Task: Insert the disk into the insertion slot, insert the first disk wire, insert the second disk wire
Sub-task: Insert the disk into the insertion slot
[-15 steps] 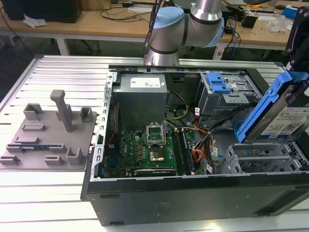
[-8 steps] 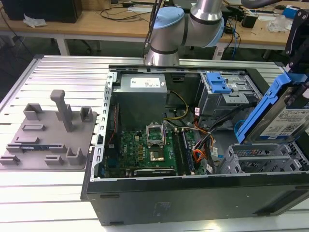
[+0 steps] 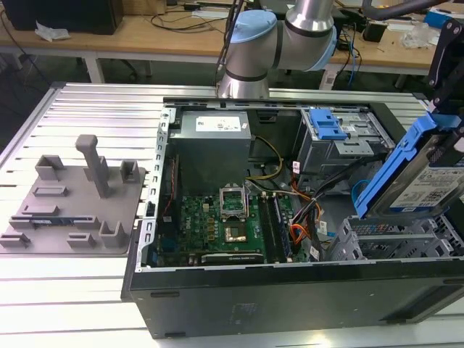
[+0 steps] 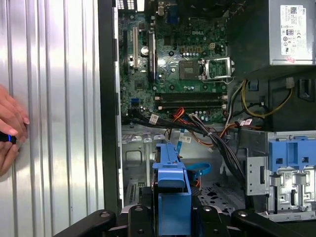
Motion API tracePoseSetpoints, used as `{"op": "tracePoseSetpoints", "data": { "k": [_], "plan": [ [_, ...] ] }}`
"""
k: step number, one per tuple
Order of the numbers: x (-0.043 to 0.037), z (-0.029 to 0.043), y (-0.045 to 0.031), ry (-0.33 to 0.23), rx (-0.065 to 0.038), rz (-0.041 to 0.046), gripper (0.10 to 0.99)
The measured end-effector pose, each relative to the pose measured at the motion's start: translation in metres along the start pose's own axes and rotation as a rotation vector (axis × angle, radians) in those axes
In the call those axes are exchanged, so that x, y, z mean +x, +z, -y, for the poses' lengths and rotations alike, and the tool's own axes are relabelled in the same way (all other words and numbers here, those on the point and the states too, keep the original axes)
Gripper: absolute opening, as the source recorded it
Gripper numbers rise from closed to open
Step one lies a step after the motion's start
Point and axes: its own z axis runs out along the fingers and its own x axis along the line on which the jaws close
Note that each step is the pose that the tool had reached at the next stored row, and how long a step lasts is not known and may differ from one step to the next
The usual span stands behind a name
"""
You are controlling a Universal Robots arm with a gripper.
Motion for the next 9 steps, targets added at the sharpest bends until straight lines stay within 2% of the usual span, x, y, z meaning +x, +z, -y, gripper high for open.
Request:
{"op": "tracePoseSetpoints", "data": {
  "k": [9],
  "plan": [
    [0.0012,0.0002,0.0071,0.0,0.0,0.0002,0.365]
  ]
}}
